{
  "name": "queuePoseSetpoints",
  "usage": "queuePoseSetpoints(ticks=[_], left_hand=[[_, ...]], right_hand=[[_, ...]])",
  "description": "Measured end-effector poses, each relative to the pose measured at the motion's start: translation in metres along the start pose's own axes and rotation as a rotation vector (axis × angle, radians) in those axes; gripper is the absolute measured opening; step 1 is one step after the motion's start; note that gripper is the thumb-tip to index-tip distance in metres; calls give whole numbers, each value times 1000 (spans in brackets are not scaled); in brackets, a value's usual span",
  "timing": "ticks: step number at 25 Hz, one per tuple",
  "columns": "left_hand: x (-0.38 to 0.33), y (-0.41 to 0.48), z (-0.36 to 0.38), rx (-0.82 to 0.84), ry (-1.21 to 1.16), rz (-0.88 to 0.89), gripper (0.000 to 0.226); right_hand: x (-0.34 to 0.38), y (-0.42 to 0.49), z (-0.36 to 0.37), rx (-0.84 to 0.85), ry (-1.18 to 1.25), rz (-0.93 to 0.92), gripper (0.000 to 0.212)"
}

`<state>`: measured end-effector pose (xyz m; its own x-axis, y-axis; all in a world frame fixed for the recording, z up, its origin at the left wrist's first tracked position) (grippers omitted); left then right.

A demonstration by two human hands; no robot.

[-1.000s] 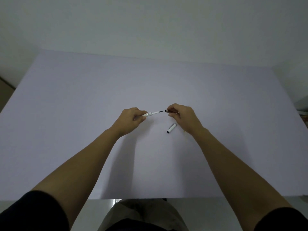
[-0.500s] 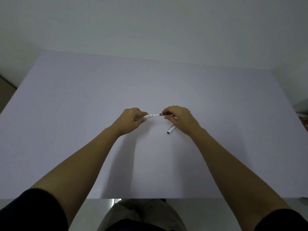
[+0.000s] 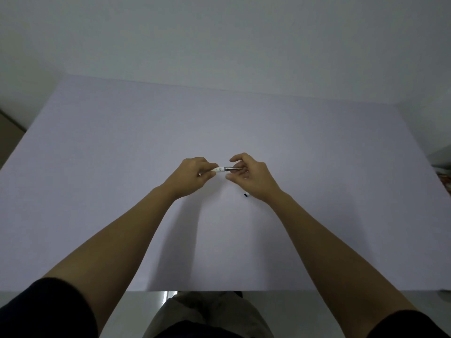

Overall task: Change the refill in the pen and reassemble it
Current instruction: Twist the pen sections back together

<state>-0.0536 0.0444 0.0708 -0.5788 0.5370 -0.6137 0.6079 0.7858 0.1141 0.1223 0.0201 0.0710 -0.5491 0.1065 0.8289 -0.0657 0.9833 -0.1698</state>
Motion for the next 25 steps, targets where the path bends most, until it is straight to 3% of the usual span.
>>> queuePoseSetpoints(ticks=[4,10,14,19,22,25], left_hand=[[-2,-1,-1,-2,8,15,20],[-5,0,-2,-2,35,30,21],[-9,1,-3,-20,33,48,19],[-10,0,-4,-7,46,55,19],[-13,2,-4,-5,43,63,18],[-14,4,-5,-9,52,70,19]], right_hand=[[-4,-1,-1,-34,-7,5,4],[-4,2,-2,-67,-75,-82,28],[-7,3,-8,-87,-74,-96,11],[-3,4,-8,-32,-137,-154,26],[-3,5,-10,-72,-165,-181,10],[-4,6,-12,-61,-179,-151,13]])
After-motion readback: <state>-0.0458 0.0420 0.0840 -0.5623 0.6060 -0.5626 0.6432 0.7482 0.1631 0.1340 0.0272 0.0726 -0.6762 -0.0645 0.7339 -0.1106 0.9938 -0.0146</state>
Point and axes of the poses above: each hand's wrist, its own y-axis towards the middle knuckle, its own z-axis out of the palm, x = y × z, the point moved 4 cm from there along y, towards the middle knuckle, and after that the axes turned 8 degrees about z, right-handed, at the moved point
